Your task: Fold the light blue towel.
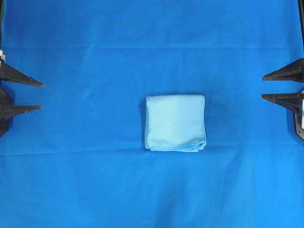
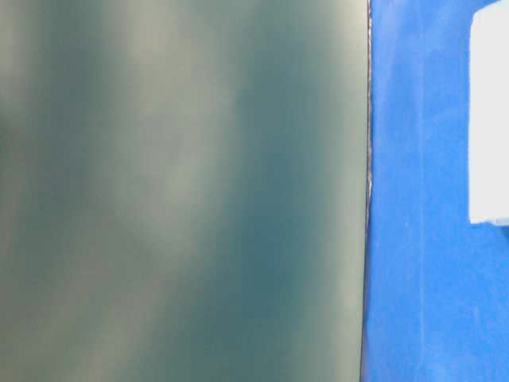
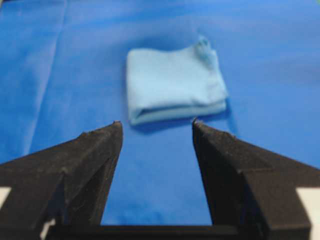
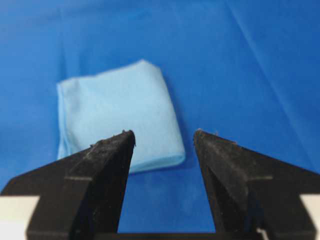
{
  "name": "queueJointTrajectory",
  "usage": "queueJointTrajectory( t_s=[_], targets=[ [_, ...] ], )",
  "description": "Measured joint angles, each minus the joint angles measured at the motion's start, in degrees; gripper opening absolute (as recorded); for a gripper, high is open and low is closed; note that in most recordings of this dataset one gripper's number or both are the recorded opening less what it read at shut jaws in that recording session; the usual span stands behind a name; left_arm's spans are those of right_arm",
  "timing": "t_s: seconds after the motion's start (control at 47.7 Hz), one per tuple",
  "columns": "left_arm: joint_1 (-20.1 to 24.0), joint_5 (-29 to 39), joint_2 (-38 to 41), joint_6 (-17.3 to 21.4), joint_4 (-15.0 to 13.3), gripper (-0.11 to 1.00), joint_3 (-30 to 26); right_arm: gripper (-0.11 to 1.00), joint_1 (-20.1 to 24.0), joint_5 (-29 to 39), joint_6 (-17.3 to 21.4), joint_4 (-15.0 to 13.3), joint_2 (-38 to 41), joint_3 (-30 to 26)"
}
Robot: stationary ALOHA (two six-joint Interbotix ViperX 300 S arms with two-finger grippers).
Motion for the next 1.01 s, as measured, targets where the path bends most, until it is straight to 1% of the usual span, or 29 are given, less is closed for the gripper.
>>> queueJointTrajectory(
  t_s=[0.126,0.314,0.482,1.006],
  targets=[
    [0.44,0.0,-2.55,-1.49,-0.09,0.56,2.02,0.57,-4.13,-4.31,0.18,0.0,-1.23,3.6],
    [0.7,0.09,-2.99,-2.81,0.0,0.56,2.72,0.57,-8.44,-10.2,0.18,0.09,-0.7,5.19],
    [0.7,0.18,-2.99,-2.9,-0.09,0.56,2.72,0.57,-8.7,-11.51,0.26,0.18,0.18,5.45],
    [0.79,0.18,-2.99,-2.9,0.0,0.56,2.72,0.57,-8.7,-11.51,0.26,0.26,0.18,5.36]
  ],
)
